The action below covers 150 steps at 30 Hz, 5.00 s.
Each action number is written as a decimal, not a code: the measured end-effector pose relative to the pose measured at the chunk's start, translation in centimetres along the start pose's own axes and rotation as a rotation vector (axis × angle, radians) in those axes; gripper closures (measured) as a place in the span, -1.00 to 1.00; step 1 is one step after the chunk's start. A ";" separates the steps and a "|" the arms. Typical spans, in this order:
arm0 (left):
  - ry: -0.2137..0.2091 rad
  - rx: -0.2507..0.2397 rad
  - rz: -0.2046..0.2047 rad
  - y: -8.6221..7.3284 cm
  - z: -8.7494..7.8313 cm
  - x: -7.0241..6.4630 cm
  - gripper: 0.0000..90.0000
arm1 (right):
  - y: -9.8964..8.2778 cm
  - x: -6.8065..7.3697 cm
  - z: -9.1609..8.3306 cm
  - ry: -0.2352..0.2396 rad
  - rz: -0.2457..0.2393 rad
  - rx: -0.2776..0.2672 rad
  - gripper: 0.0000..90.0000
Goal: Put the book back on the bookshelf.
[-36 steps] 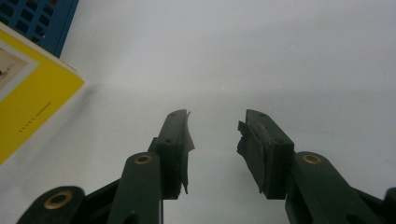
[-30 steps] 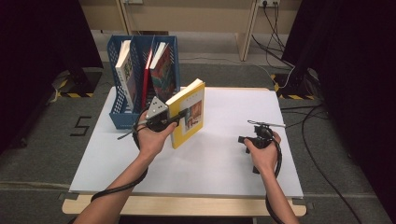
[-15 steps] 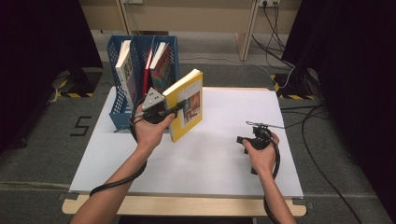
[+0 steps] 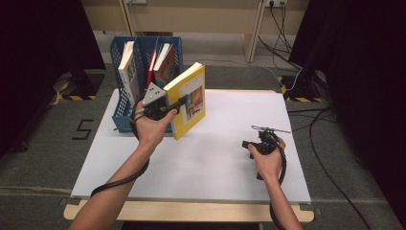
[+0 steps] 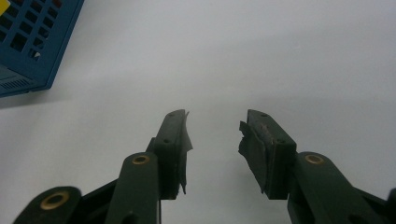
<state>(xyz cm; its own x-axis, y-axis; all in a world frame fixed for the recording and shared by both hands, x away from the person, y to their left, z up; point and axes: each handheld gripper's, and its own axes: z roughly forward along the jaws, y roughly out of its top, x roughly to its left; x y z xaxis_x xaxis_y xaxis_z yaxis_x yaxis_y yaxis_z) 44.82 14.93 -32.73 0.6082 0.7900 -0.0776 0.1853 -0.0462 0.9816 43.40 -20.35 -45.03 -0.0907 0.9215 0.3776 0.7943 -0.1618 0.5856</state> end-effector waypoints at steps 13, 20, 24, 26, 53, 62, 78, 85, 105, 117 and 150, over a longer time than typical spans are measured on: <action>0.024 -0.018 -0.001 0.8 0.0 0.8 0.67 | 0.0 -0.2 -0.1 -0.002 -0.013 -0.001 0.32; 0.038 -0.032 -0.002 1.3 -0.1 1.2 0.67 | 0.1 -0.2 -0.2 -0.004 -0.009 -0.003 0.32; 0.048 -0.036 -0.010 1.6 -0.2 1.6 0.67 | 0.2 -0.2 -0.3 -0.006 -0.008 -0.006 0.32; 0.053 -0.038 -0.011 1.7 -0.2 1.7 0.67 | 0.2 -0.3 -0.3 -0.006 -0.013 -0.006 0.32; 0.126 -0.057 -0.018 3.7 0.2 4.2 0.67 | -0.8 -0.1 0.7 -0.006 -0.003 0.015 0.33; 0.174 -0.063 -0.023 4.2 0.5 5.5 0.67 | -1.0 0.0 0.4 -0.004 -0.006 0.008 0.34; 0.232 -0.043 -0.039 3.8 1.4 7.0 0.67 | -1.2 -0.3 0.4 -0.011 -0.003 -0.011 0.34; 0.258 -0.037 -0.048 3.5 1.6 7.4 0.67 | -1.4 -0.5 0.5 -0.014 -0.003 -0.019 0.33; 0.333 -0.033 -0.073 3.0 3.0 7.9 0.67 | -1.7 -0.8 0.5 -0.012 0.002 -0.011 0.32; 0.340 -0.029 -0.063 3.2 4.2 7.6 0.67 | -1.8 -1.0 0.5 -0.010 0.010 -0.010 0.32; 0.367 0.003 -0.082 2.9 7.2 8.2 0.67 | -1.5 -1.2 -0.1 -0.018 -0.002 -0.026 0.32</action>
<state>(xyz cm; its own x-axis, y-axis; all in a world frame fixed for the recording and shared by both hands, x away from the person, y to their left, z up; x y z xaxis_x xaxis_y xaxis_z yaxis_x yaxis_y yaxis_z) 55.87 16.90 -31.76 0.2743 0.9576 -0.0881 0.2246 0.0253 0.9741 42.26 -21.24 -46.33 -0.0812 0.9281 0.3635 0.7785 -0.1687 0.6045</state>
